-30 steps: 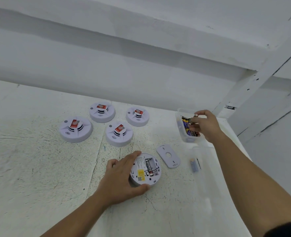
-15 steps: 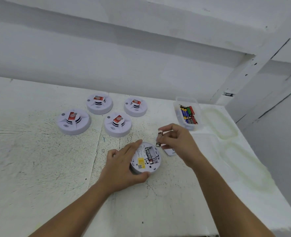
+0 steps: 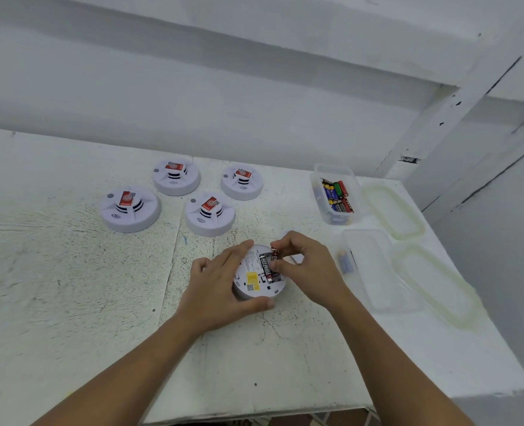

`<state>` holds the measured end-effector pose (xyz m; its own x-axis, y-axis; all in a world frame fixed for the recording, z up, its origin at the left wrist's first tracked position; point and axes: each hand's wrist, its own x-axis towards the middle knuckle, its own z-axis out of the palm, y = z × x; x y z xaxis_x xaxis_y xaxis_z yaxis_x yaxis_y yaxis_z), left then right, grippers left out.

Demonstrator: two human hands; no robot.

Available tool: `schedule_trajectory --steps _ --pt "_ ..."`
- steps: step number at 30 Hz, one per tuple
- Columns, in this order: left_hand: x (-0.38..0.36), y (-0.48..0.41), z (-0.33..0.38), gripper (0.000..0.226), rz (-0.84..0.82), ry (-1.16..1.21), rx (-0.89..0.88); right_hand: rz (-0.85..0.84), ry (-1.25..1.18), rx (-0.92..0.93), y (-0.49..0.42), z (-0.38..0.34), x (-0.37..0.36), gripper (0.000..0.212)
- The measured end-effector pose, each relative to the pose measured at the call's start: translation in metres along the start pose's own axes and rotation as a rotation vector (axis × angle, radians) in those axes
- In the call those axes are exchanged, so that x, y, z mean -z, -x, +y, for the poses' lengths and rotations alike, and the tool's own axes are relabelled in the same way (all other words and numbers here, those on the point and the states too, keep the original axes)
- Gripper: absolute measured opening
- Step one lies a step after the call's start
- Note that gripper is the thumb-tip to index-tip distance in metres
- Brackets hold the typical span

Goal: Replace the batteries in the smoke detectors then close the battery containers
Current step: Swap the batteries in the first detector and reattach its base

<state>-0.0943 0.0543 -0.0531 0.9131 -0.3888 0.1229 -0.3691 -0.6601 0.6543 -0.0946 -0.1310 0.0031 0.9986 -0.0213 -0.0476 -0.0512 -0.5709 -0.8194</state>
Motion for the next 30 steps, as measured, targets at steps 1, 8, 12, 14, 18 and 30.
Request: schedule_trajectory --steps 1,8,12,14,18,30 --pt "0.000 0.000 0.001 0.103 0.006 -0.006 0.004 -0.006 0.003 0.004 -0.001 0.001 0.000 0.022" --pt "-0.003 0.001 0.002 0.095 0.043 -0.037 0.000 -0.155 0.024 -0.068 -0.012 -0.003 0.004 0.019" --pt "-0.004 0.001 0.003 0.095 0.055 -0.074 -0.001 -0.222 0.061 -0.073 -0.016 -0.001 0.006 0.022" --pt "-0.005 0.002 0.003 0.095 0.063 -0.091 0.001 -0.235 0.049 -0.079 -0.016 0.002 0.006 0.019" --pt "-0.007 0.003 0.004 0.095 0.071 -0.125 0.000 -0.230 -0.013 -0.098 -0.015 0.008 0.005 0.019" --pt "-0.006 0.002 0.004 0.094 0.079 -0.119 -0.010 -0.154 -0.018 -0.126 -0.013 0.010 -0.004 0.011"
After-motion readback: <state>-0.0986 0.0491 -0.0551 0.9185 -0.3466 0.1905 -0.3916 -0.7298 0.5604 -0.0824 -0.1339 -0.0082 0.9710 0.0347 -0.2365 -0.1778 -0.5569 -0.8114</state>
